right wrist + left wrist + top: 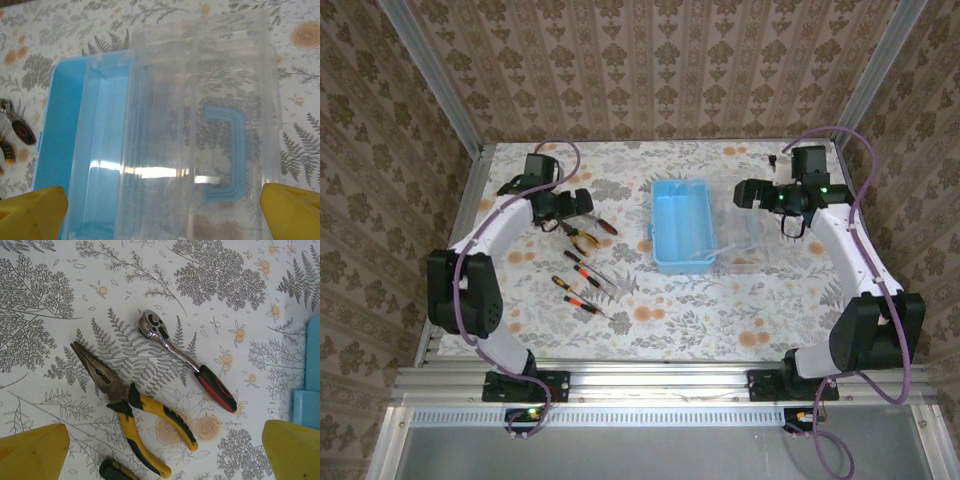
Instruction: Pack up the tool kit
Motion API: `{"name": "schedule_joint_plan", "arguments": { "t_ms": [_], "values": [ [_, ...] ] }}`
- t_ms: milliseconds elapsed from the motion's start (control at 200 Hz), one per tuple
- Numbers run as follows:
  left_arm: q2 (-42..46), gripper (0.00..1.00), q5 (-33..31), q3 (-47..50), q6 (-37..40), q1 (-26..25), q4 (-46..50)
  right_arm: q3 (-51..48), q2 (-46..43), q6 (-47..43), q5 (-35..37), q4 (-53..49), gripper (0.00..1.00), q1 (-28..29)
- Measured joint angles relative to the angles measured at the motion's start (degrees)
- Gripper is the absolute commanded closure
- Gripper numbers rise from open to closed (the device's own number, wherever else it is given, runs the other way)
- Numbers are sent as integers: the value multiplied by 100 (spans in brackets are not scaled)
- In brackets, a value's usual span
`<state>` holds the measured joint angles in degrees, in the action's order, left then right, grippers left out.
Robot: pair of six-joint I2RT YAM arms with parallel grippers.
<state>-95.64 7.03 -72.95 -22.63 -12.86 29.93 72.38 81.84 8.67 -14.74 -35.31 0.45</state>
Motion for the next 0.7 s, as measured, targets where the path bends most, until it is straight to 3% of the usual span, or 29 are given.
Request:
{"name": "schedule_joint_plan", "arguments": {
  "t_ms": [345,700],
  "values": [
    [-1764,13,-33,-1082,-24,0,-68,400,94,-168,260,-293,0,435],
    [-2448,21,-195,-2050,-22,-74,50,474,328,-249,291,-398,0,498]
  ]
}}
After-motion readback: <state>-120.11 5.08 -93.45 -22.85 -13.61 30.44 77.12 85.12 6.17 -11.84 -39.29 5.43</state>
